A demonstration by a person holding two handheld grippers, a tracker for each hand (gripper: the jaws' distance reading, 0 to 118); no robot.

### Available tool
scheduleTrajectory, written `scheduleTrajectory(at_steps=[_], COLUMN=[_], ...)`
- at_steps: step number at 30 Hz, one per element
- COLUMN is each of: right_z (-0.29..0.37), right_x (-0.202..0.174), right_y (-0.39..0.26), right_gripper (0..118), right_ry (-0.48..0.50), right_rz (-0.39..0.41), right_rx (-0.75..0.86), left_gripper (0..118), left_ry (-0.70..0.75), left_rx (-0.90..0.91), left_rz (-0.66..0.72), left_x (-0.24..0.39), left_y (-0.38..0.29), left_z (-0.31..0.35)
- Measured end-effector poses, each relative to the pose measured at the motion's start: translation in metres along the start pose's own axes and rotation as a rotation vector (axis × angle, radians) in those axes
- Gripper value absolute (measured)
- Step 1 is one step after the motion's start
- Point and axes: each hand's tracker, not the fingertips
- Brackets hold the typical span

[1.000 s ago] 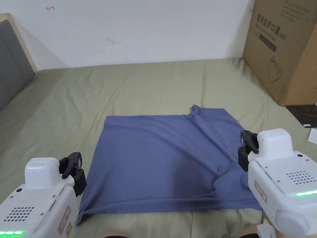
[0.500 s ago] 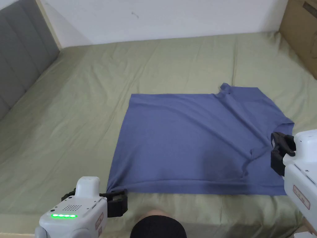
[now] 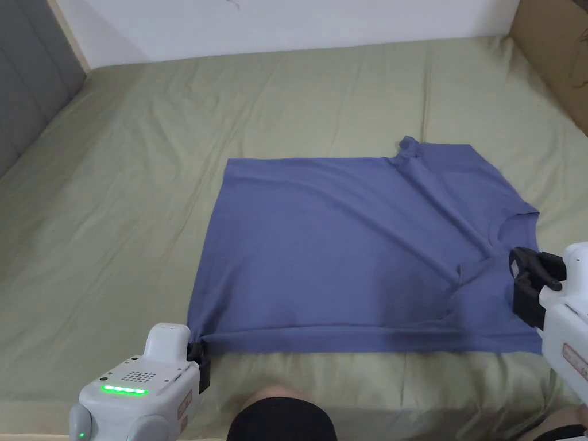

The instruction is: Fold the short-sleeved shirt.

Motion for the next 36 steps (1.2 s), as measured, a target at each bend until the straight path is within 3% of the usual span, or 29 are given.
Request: scheduleTrajectory(at_steps=[5,8,9,11,12,16,18,19,20,21,22,32,36], right_z=[0.014,0.012,0.008,-0.001,-0.009,-0.041,-0.054,-0.057,-0.057,-0.054,-0.05,-0.019,-0.033], right_x=[0.032,0.064,0.075,0.094,0.102,0.117,0.12,0.12,0.119,0.116,0.113,0.102,0.117], right_y=[0.003,-0.014,-0.025,-0.046,-0.058,-0.098,-0.113,-0.116,-0.118,-0.12,-0.121,-0.083,-0.051], right_gripper=[0,0,12,96,107,106,105,98,83,57,24,12,11], right_ry=[-0.027,-0.022,-0.026,-0.014,-0.01,-0.05,-0.044,-0.03,-0.035,-0.041,-0.035,-0.019,-0.012], right_rz=[0.057,0.082,0.077,0.055,0.04,0.01,-0.054,-0.086,-0.095,-0.088,-0.085,-0.03,-0.064], right_rx=[-0.003,-0.099,-0.134,-0.202,-0.252,-0.342,-0.403,-0.421,-0.412,-0.393,-0.377,-0.283,-0.299], left_gripper=[0,0,0,0,0,0,0,0,0,0,0,0,0], left_ry=[-0.001,-0.008,-0.012,-0.016,-0.02,-0.025,-0.02,-0.016,-0.012,-0.011,-0.009,-0.007,-0.024], left_rx=[0.051,0.097,0.109,0.124,0.133,0.149,0.147,0.141,0.135,0.128,0.124,0.113,0.098], left_rz=[0.063,0.085,0.091,0.095,0.096,0.091,0.08,0.081,0.084,0.086,0.086,0.104,0.137], left_x=[-0.007,-0.008,-0.007,-0.005,-0.005,-0.001,0.0,-0.001,-0.003,-0.004,-0.004,-0.011,-0.02], left_y=[0.009,0.02,0.023,0.029,0.033,0.042,0.044,0.044,0.045,0.044,0.043,0.046,0.08], left_z=[0.013,0.024,0.027,0.032,0.032,0.033,0.031,0.029,0.027,0.027,0.028,0.037,0.038])
